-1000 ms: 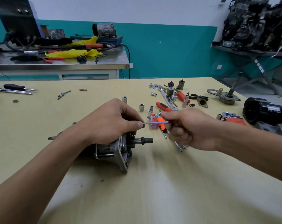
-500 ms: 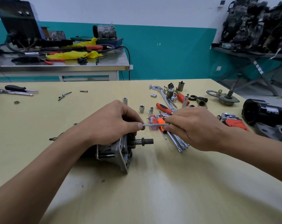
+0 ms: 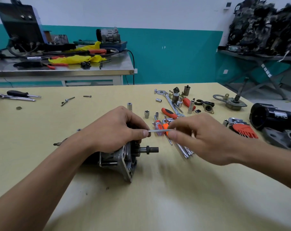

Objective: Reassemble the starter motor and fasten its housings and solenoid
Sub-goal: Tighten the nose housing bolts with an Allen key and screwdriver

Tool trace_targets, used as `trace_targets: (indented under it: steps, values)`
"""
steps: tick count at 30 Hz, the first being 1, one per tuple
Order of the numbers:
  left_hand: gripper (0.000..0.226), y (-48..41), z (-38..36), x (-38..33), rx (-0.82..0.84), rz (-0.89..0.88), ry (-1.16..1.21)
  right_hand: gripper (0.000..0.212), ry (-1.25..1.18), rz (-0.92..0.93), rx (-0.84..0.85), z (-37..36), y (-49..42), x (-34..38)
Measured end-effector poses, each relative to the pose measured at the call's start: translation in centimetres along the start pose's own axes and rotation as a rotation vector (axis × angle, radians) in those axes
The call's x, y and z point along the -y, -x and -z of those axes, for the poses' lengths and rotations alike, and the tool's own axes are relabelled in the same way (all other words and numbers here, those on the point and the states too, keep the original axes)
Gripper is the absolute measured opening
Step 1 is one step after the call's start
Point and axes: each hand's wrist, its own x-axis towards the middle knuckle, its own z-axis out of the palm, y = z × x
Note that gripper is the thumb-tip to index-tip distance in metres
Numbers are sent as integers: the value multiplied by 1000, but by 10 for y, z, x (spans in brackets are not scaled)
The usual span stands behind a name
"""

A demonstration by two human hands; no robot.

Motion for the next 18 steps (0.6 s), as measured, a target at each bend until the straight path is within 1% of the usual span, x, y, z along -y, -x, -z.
trace_targets:
  steps: [1,2,3,5,7,9,12,15,17,18]
  values:
    - [12,0,0,0,1,3,1,45,291,215,-88,3,1,-6]
    - [12,1,1,0,3,5,1,43,487,392,-143,5,1,-11]
    - [12,1,1,-1,6,6,-3,39,590,510,-170,6,1,-17]
    - [12,1,1,-2,16,8,-14,30,631,637,-228,3,-3,-22]
    - [11,1,1,-2,20,9,-14,27,622,705,-299,0,-9,-26]
    - [11,1,1,-2,20,10,-12,29,637,748,-345,-1,-12,-27]
    - [11,1,1,-2,18,7,-11,34,679,759,-372,-3,-12,-28]
    - [11,0,1,0,22,1,0,38,668,784,-384,-3,-15,-26]
    - [12,0,1,0,24,-3,4,40,608,750,-369,-3,-17,-22]
    - [12,0,1,1,22,-6,5,42,539,686,-344,-4,-18,-20]
